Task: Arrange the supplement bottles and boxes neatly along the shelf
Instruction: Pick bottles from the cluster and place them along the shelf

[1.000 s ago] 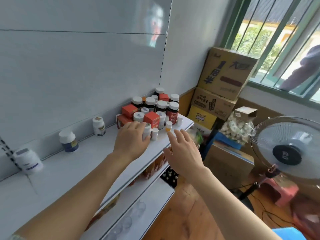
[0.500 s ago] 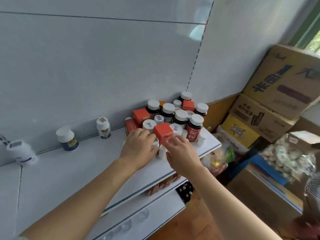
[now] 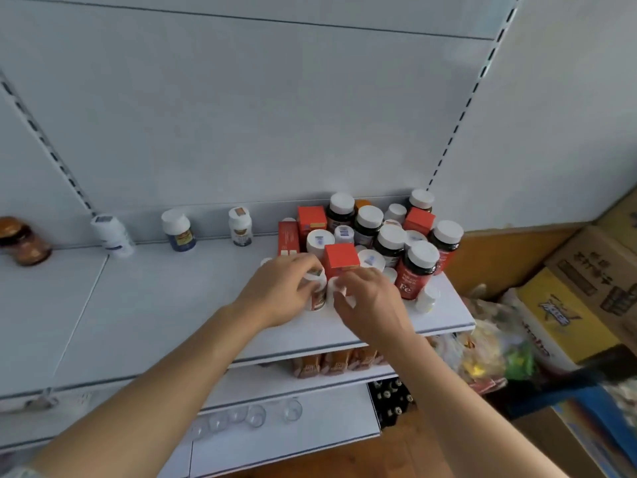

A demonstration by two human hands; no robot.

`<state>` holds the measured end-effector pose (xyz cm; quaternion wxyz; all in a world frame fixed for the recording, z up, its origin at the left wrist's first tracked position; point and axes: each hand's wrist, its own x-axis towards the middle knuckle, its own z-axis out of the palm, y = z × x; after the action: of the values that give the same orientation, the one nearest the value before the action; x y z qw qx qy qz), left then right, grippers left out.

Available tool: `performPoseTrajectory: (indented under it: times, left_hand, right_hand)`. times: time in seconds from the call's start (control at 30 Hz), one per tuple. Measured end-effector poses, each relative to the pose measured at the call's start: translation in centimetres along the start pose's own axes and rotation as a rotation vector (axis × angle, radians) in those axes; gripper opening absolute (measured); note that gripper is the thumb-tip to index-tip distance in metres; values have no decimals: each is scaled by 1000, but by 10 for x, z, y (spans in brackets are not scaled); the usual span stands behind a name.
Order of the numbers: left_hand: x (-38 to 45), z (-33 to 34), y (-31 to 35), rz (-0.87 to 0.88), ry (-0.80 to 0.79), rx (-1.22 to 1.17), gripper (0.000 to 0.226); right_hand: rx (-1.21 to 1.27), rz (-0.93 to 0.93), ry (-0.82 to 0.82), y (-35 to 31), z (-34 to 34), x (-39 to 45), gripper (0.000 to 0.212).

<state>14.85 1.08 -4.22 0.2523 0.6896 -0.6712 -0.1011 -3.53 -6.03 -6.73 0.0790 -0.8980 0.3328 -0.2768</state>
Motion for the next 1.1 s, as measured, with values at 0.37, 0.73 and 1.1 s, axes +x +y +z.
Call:
performPoseTrajectory:
  times: [0.37, 0.73, 1.1]
  left_hand:
    - [-50, -73, -16, -279, 66, -452, 18]
    - [-145, -138, -66, -341, 247, -644, 22]
    - [-288, -215, -155, -464, 461, -636, 21]
  right_hand:
    - [523, 140, -195, -53, -23, 40, 13]
    - [576, 69, -260, -176, -4, 52, 15]
    - [626, -130, -271, -353, 75, 49, 13]
